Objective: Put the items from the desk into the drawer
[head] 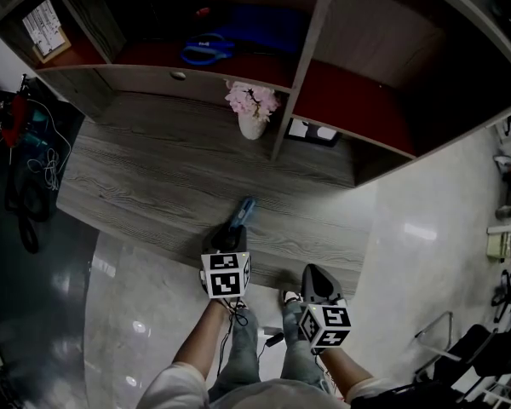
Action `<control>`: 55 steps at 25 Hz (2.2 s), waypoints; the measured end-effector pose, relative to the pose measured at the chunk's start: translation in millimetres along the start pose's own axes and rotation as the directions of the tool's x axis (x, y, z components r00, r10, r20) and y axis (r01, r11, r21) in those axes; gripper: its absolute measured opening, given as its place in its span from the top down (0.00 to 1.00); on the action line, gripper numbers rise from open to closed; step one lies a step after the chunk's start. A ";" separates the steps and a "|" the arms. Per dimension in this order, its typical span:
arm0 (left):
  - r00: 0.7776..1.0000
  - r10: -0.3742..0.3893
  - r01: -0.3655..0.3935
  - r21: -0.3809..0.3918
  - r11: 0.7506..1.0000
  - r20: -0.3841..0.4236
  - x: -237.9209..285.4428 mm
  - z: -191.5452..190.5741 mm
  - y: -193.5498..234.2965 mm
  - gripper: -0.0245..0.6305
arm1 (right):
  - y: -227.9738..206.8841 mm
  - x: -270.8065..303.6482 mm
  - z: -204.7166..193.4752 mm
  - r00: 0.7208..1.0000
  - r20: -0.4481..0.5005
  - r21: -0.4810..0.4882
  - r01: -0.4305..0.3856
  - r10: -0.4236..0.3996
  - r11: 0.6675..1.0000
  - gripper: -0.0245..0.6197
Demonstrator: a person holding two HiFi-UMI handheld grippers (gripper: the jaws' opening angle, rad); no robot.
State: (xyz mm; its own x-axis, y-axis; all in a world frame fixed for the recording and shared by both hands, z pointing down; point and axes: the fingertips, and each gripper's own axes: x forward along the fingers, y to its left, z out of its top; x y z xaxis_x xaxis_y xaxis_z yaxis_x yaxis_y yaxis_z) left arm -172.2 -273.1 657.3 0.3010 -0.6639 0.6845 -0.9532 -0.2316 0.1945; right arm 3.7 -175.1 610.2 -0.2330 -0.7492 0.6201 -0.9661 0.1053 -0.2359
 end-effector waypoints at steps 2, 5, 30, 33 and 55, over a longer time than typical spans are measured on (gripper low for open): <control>1.000 0.002 -0.002 -0.002 1.000 0.020 -4.6 2.1 -1.4 0.74 | -0.2 -0.9 -0.2 1.000 0.001 0.000 0.000 0.000 1.000 0.96; 0.999 0.000 0.000 -0.008 1.000 0.048 -12.3 7.6 -3.4 0.75 | 0.2 -3.0 0.1 1.000 0.003 0.007 0.001 -0.001 1.000 0.96; 0.991 0.002 -0.002 -0.001 1.000 0.133 -39.1 55.0 -20.3 0.76 | -6.3 -18.7 27.7 0.999 0.049 0.049 -0.001 -0.002 0.999 0.96; 0.990 0.003 -0.003 0.002 1.000 0.144 -42.3 59.9 -23.8 0.76 | -8.5 -21.8 31.2 0.998 0.059 0.050 -0.001 -0.002 0.999 0.96; 0.988 -0.006 0.004 0.017 1.000 0.152 -89.8 38.2 -60.1 0.76 | -25.6 -58.2 30.9 0.996 0.086 0.004 0.031 -0.032 0.999 0.96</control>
State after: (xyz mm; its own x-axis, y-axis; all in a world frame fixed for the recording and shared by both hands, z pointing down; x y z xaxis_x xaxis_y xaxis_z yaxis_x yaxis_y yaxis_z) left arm -140.8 -226.7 557.3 0.3078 -0.7627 0.5688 -0.9514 -0.2460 0.1851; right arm 45.4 -154.4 557.1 -0.1918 -0.8057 0.5604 -0.9724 0.0789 -0.2195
